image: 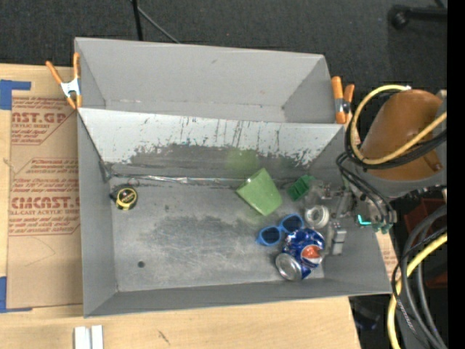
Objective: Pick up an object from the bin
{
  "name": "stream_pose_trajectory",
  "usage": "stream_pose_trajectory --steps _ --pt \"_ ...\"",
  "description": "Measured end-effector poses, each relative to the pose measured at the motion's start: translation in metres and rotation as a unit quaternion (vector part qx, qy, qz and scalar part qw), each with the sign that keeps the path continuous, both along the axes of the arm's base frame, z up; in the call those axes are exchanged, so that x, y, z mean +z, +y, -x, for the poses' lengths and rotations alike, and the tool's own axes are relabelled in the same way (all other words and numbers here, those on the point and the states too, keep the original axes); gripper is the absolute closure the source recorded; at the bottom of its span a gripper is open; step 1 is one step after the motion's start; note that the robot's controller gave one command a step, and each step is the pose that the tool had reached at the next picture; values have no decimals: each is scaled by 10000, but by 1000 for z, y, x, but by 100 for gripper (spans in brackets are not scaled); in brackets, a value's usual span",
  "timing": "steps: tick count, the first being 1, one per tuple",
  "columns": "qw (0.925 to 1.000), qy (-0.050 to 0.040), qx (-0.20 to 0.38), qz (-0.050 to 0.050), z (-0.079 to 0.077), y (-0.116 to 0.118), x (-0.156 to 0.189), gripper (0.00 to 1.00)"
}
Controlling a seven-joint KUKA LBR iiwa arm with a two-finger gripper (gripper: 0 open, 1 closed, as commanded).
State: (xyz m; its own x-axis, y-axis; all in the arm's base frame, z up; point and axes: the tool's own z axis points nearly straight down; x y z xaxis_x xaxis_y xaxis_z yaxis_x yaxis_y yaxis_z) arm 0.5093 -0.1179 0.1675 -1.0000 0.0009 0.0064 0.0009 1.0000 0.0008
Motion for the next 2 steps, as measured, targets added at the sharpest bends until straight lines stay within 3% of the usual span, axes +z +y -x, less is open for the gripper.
stream_pose_trajectory --steps 1,2 --pt "9978 -6 664 -6 -2 11 -101 0" --pt "9978 -43 663 9 -5 10 -95 100"
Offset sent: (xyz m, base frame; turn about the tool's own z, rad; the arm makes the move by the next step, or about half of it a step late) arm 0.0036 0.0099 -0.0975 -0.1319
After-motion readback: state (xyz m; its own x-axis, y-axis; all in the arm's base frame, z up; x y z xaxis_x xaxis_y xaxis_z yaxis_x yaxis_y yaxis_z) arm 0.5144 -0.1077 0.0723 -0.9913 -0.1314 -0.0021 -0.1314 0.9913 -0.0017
